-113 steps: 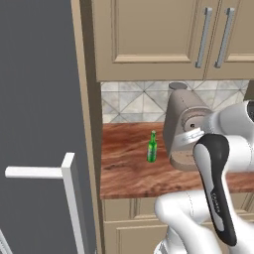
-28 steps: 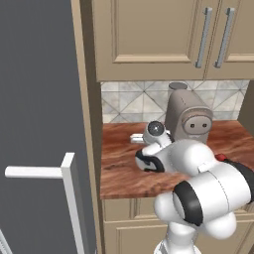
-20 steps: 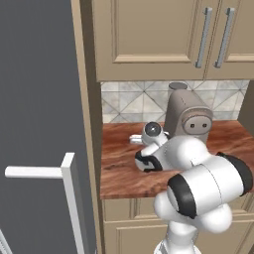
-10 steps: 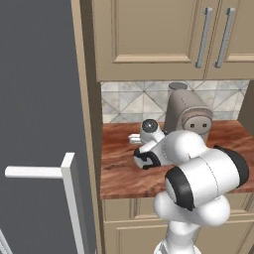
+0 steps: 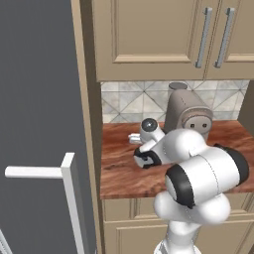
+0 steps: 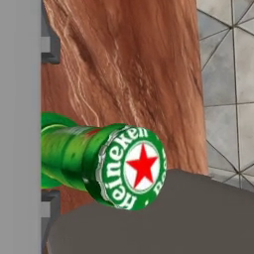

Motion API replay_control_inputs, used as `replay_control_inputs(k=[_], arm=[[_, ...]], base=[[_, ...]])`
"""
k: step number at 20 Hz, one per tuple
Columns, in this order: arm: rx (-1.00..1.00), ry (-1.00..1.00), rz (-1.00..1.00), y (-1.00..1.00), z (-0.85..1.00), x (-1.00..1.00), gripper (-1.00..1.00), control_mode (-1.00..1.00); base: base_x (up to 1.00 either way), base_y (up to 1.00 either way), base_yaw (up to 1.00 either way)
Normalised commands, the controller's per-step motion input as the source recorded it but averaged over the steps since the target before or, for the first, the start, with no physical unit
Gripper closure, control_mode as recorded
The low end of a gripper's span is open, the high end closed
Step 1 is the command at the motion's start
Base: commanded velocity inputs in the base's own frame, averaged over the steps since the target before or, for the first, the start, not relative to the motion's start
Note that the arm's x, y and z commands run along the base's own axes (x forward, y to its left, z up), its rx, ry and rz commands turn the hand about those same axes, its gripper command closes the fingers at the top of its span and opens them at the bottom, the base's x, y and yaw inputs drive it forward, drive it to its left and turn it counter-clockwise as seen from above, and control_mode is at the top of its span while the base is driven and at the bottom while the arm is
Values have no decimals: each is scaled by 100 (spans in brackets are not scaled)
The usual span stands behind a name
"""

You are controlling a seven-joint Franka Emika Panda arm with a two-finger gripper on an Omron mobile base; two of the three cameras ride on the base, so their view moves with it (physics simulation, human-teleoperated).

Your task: Place the liquor and beer on the top shelf of the fridge to keep them out of children's reach, and place the bell pepper on lower shelves for easy access.

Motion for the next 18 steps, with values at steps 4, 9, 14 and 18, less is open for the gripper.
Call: replay_control_inputs(k=[4, 9, 14, 18], arm=[[0, 0, 0, -9, -7, 7, -100, -100], [0, 0, 0, -16, -10, 7, -100, -100], [0, 0, 0, -15, -12, 5, -100, -100], [0, -1, 0, -6, -13, 2, 100, -100]], base=[[0, 0, 0], [0, 0, 0], [0, 0, 0], [0, 0, 0]])
